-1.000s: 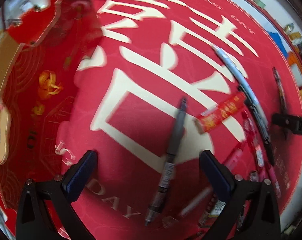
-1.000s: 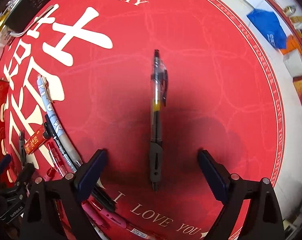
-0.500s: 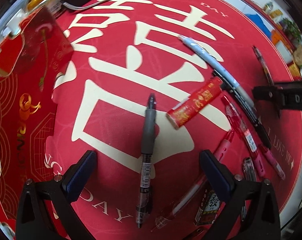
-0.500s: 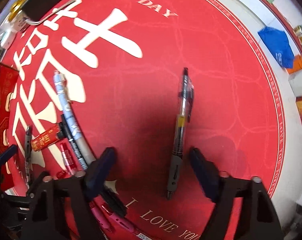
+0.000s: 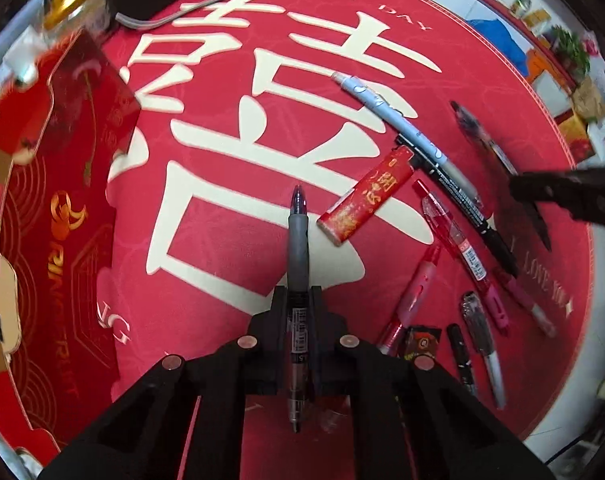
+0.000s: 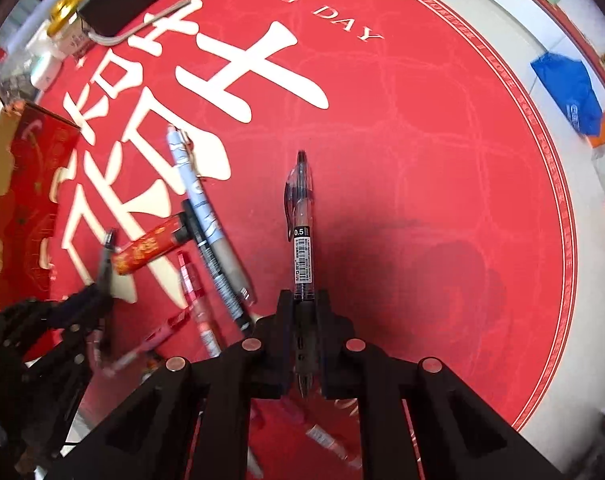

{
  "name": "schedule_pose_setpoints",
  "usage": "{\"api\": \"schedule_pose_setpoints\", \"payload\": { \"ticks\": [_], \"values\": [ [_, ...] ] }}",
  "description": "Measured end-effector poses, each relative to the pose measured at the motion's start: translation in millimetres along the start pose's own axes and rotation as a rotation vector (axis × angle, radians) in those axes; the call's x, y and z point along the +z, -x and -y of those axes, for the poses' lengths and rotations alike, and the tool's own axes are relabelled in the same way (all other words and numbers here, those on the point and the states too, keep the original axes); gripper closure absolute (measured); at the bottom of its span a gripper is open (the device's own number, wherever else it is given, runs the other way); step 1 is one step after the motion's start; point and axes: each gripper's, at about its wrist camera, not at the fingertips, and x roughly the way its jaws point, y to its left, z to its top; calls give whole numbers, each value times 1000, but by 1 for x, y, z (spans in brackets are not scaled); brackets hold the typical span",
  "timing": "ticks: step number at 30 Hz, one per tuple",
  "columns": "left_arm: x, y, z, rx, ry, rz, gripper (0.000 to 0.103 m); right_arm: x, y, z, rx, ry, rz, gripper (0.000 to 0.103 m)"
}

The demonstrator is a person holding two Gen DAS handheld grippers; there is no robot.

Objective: Organize rigid objects
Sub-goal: 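Carry both held pens over the cardboard box with both tools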

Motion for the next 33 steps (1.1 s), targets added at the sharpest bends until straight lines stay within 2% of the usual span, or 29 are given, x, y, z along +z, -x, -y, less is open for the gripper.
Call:
{"api": "schedule_pose_setpoints", "payload": {
  "ticks": [7,13,16,20,21,24,26,29,31,33],
  "values": [
    [-2,0,13,55,-26,18,92,-38,24,22,85,-116,5,92],
    [-5,0,41,124,-64,64,92,-40,20,40,91,-157,-35,92],
    [-8,1,53,138,-77,85,92,-27,3,41,46,-141,-60,92],
    [-25,9,36,132,-87,88,92,-13,-18,39,-20,-116,-85,92],
    [-28,10,39,132,-88,88,92,-10,-17,37,-31,-104,-64,92],
    [-26,8,41,143,-88,93,92,-2,-19,25,-95,-17,-64,92],
    [-28,9,40,154,-93,95,92,0,-21,20,-105,15,-76,92],
    [-25,7,39,146,-79,80,93,-3,-19,22,-99,9,-93,92],
    [-23,8,31,102,-27,54,93,-10,-8,24,-52,-12,-70,92],
    [-23,10,27,105,-4,51,93,-21,5,22,-2,-36,-56,92]
  ]
}}
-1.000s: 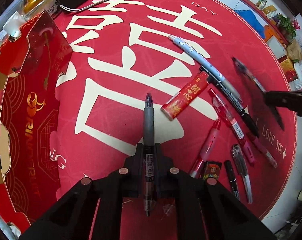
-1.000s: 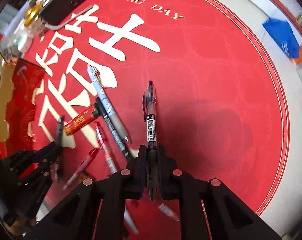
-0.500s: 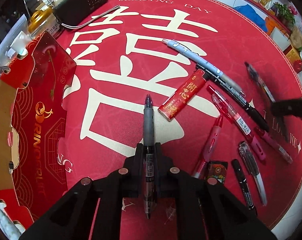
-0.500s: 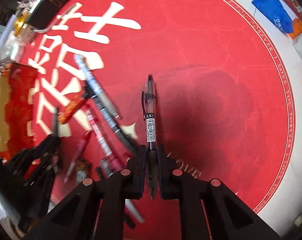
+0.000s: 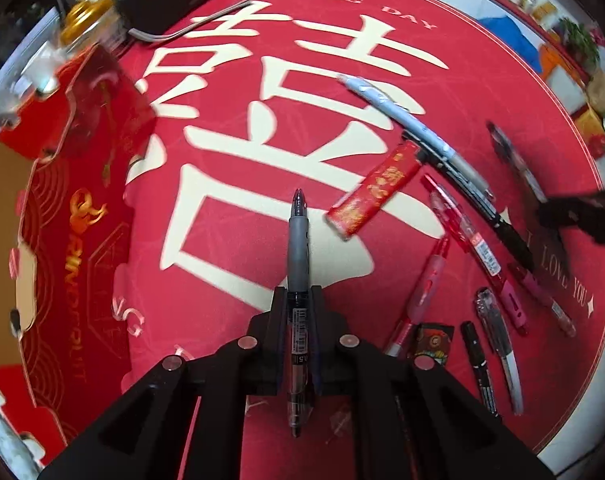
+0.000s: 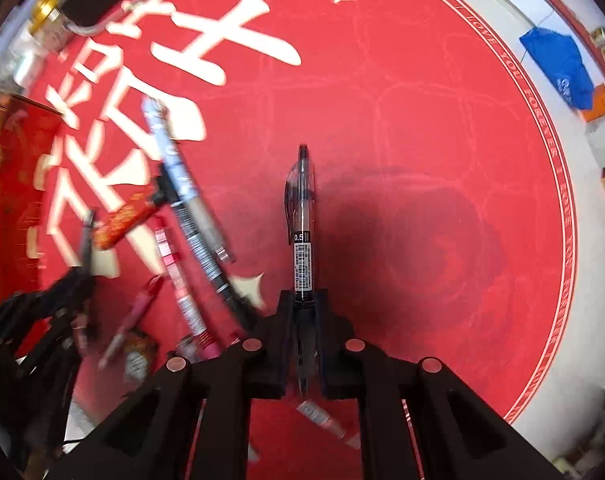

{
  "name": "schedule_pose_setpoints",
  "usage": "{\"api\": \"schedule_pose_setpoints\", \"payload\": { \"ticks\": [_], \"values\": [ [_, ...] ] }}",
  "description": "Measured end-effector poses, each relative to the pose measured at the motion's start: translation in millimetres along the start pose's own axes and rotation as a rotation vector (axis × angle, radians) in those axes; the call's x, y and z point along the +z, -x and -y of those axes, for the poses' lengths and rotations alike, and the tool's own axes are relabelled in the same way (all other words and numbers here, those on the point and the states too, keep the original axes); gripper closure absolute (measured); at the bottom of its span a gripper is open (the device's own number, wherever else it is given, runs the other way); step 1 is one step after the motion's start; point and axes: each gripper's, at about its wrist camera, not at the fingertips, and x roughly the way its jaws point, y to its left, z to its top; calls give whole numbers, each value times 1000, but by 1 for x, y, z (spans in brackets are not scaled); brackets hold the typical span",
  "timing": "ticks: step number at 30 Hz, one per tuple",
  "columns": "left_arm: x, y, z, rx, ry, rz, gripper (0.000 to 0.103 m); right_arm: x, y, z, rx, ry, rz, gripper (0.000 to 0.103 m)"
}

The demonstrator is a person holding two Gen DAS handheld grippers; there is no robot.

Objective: Organize rigid objects
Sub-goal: 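Carry both held pens over the cardboard box with both tools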

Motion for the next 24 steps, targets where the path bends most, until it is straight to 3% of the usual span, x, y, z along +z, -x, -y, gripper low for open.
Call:
{"api": "schedule_pose_setpoints", "payload": {
  "ticks": [6,11,17,24],
  "values": [
    [-9,33,-7,-11,46,37,93,-40,28,11,142,-124,8,92],
    [-16,62,-7,-23,63,66,93,-62,48,7,207,-161,5,92],
    [-18,89,-16,-18,114,62,93,-62,75,-28,263,-136,35,92],
    [-28,123,-70,30,238,87,93,-43,106,-102,304,-26,99,92]
  ]
}}
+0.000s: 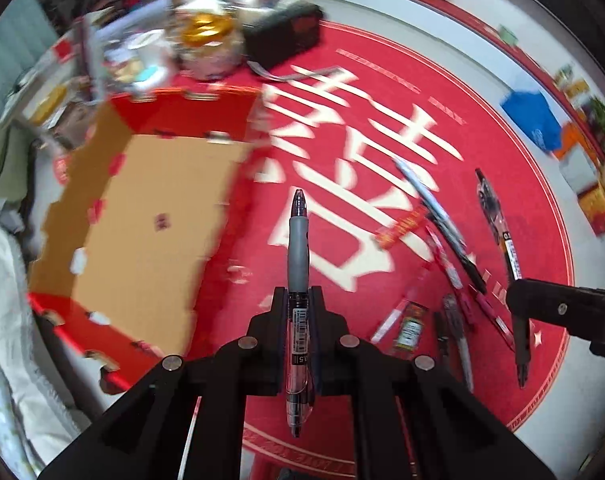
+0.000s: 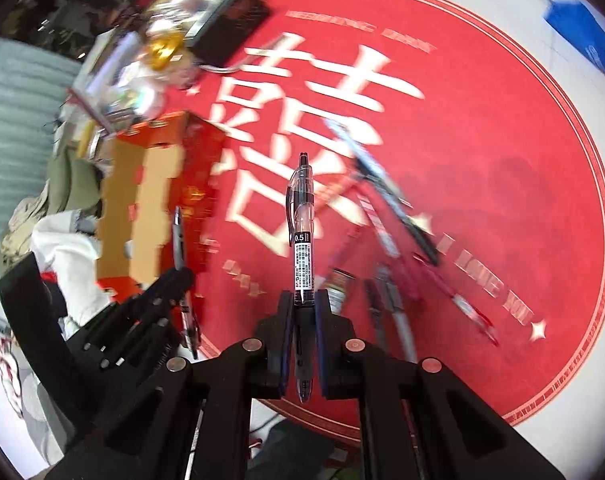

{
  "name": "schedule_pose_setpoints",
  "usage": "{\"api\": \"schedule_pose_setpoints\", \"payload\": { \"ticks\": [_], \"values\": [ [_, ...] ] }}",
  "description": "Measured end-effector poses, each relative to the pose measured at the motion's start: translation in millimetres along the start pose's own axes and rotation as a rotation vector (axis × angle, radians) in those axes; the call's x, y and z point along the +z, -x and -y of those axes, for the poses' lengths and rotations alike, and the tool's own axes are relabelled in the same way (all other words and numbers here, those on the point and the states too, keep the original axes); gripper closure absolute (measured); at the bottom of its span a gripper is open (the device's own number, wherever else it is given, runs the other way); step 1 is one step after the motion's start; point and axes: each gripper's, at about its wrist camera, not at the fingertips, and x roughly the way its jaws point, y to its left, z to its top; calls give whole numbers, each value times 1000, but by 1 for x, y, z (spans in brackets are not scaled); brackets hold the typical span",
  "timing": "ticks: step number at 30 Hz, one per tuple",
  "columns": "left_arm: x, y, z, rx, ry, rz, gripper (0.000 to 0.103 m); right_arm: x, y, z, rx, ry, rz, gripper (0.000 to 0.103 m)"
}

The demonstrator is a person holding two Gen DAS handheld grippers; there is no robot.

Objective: Organize rigid objects
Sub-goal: 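Carry both held pens over the cardboard box with both tools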

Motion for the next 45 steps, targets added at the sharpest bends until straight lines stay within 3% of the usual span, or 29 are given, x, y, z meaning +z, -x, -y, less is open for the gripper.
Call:
{"api": "schedule_pose_setpoints", "payload": {
  "ticks": [11,18,26,45],
  "values": [
    [17,16,-127,151,234,29,93,30,-44,-153,78,252,-16,92],
    [23,-1,-184,213,343,27,93,49,-85,-214,74,337,-49,92],
    [23,-27,-199,200,397,-25,93,62,-108,-229,34,365,-74,92],
    [29,-50,-201,152,367,-82,93,74,-125,-222,-1,346,-100,92]
  ]
}}
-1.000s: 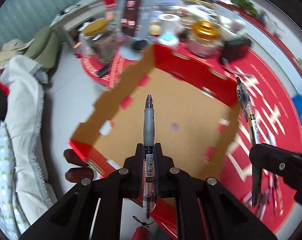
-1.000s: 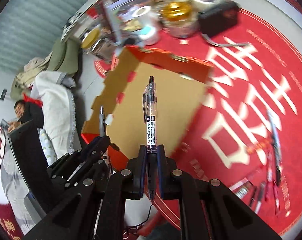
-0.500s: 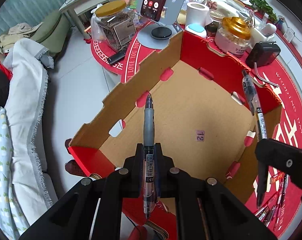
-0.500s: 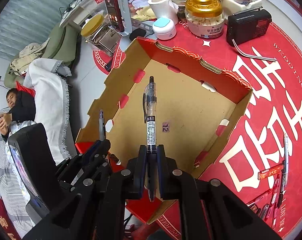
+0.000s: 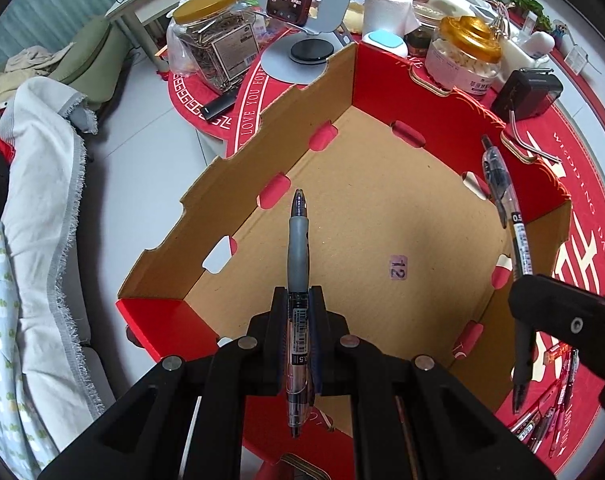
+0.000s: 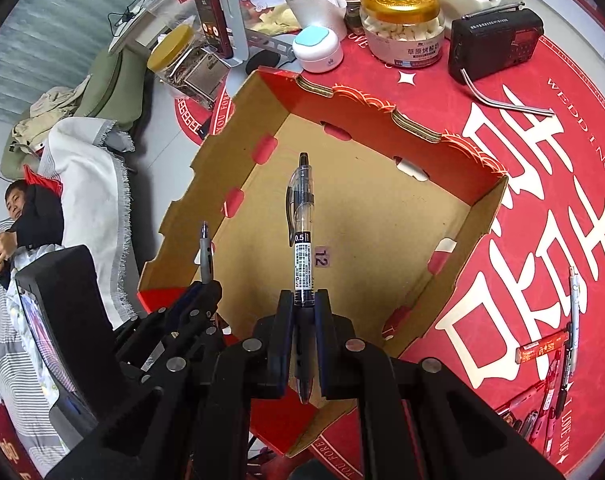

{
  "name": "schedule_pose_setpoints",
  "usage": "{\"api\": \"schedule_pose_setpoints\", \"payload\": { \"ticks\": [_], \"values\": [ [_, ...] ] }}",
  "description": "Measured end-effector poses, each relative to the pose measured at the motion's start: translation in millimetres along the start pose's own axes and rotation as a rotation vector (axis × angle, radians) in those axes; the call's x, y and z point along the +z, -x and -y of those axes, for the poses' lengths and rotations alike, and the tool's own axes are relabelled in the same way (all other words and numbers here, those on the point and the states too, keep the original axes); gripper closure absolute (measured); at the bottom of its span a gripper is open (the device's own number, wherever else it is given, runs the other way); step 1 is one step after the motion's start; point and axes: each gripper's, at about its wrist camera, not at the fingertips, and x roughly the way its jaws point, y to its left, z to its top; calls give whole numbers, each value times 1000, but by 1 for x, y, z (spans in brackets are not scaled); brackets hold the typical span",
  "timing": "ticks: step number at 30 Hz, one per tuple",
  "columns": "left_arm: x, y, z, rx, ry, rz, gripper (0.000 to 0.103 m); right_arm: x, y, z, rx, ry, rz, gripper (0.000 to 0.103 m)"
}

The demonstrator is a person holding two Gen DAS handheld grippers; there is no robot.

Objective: Organize rigid objects
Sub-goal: 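Carry both held pens over the cardboard box with both tools, then open both tools to drop the pens into the box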

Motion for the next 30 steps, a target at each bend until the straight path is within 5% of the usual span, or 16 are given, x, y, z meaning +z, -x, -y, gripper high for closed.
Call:
{"api": "schedule_pose_setpoints", "payload": {
  "ticks": [22,23,25,26,27,30],
  "values": [
    [-4,-37,18,-2,-104,-77,92,5,-38,18,-70,-16,-46,92],
    [-5,-41,19,0,-118,-85,85,5,-40,20,-74,-13,-56,92],
    [-5,-48,22,14,-138,-109,43,5,-41,22,-62,-20,-62,80],
    [-5,-49,22,14,-139,-112,13,5,-40,24,-67,-27,-61,44],
    [-5,-49,19,-10,-123,-97,5,4,-34,25,-98,-36,-31,22],
    [-5,-50,11,-61,-101,-51,0,4,-16,28,-53,-46,26,19]
  ]
}}
